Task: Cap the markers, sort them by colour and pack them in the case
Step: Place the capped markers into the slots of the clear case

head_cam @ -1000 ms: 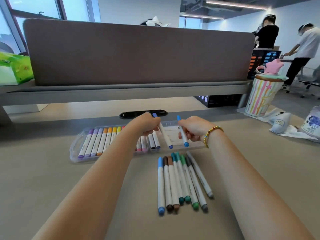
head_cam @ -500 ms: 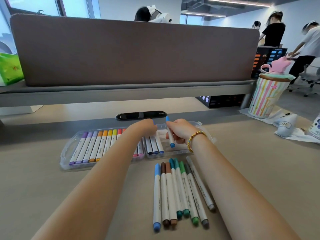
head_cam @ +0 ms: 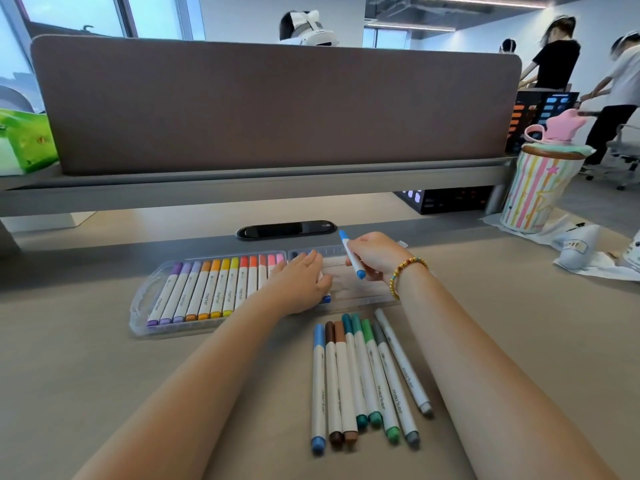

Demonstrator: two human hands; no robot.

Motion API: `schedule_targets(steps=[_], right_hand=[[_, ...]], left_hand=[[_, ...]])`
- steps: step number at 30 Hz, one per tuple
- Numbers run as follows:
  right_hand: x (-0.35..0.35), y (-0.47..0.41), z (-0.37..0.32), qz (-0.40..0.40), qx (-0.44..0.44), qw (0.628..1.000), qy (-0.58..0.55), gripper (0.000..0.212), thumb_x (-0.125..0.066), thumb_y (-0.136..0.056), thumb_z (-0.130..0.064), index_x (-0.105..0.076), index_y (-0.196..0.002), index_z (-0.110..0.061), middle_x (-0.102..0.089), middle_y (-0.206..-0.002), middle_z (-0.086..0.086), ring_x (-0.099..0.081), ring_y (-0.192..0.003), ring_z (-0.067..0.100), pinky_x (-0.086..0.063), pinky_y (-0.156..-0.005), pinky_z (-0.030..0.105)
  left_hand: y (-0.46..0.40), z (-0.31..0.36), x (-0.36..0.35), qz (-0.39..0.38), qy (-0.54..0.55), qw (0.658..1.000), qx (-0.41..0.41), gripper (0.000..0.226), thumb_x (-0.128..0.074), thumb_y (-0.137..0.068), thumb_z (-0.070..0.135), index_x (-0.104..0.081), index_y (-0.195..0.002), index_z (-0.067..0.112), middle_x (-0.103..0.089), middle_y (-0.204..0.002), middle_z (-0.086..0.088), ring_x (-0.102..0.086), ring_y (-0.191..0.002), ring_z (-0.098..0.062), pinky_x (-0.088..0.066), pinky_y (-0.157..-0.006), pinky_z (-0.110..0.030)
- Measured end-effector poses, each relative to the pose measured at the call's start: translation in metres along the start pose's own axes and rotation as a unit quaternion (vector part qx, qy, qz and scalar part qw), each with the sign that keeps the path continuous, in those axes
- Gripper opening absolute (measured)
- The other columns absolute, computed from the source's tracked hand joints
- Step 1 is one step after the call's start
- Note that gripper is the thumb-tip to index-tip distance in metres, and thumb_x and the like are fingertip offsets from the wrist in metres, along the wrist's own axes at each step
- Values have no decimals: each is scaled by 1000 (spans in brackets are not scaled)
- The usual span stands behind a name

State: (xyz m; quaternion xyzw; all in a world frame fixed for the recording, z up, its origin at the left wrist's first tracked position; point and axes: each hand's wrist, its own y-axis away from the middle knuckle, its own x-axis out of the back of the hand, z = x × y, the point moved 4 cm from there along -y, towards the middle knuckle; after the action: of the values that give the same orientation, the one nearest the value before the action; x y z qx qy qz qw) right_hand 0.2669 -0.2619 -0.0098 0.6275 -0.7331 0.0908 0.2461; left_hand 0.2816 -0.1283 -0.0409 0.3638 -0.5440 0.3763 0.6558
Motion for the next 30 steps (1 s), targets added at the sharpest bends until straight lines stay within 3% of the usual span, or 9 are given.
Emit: schedule_targets(steps=[4,7,11,15,20,24,27,30], right_hand=[[-3,1,-1,-30,-10,999,-28,24,-46,-96,-22,-57,-109,-5,-54,-82,9,-42,-61,11,-36,-50,17],[-4,7,-3,-34,-1,999,-33,25,-50,-96,-21,-57,-111,-3,-47,-70,4,-39,-57,8,-34,-47,15],[-12,9,-7,-22,34,998,52,26,-54,-94,-22,-61,-109,-2,-48,-65,2,-41,-55,9,-35,-47,18],[-32,1,-9,4,66,985,158,28,-57,-92,-29,-64,-98,-2,-55,-73,4,-52,-66,14,-43,-62,24],[-46,-3,-8,51,79,972,216,29,-54,-93,-29,-58,-112,-7,-63,-102,10,-61,-95,23,-48,-80,31],[-46,-1,-8,40,101,962,249,23,-50,-95,-29,-63,-105,-12,-66,-98,8,-62,-92,20,-51,-83,32],[-40,5,-9,13,124,949,290,24,-42,-98,-26,-62,-99,-12,-63,-90,6,-59,-86,18,-47,-74,29],[-38,13,-6,-26,164,928,333,25,-37,-100,-26,-59,-102,-16,-56,-99,7,-54,-99,22,-43,-81,30]], left_hand=[[-1,-1,-2,-21,-23,999,17,59,-18,-101,41,-3,-150,14,1,-159,-3,1,-146,-21,-4,-116,-47],[1,4,-1,-22,-31,999,21,55,-20,-102,35,-7,-150,12,-2,-158,-5,-3,-146,-23,-9,-116,-49],[12,-3,0,40,-39,998,27,50,-22,-102,28,-13,-149,13,-10,-158,-4,-9,-145,-19,-10,-117,-43],[16,-10,2,29,-27,999,17,49,-20,-103,28,-15,-149,15,-12,-158,-4,-10,-145,-18,-11,-117,-40],[21,-12,8,16,6,1000,-7,49,-21,-103,30,-17,-149,14,-13,-157,-4,-12,-145,-17,-13,-116,-33],[25,-17,12,7,28,999,-17,48,-24,-103,31,-19,-149,17,-14,-157,-1,-13,-145,-16,-14,-115,-29],[25,-19,10,10,28,999,-17,49,-25,-103,32,-19,-149,19,-15,-157,0,-13,-144,-15,-15,-115,-30],[26,-17,12,13,21,1000,-17,49,-25,-102,33,-21,-149,18,-15,-157,0,-14,-144,-16,-16,-115,-31]])
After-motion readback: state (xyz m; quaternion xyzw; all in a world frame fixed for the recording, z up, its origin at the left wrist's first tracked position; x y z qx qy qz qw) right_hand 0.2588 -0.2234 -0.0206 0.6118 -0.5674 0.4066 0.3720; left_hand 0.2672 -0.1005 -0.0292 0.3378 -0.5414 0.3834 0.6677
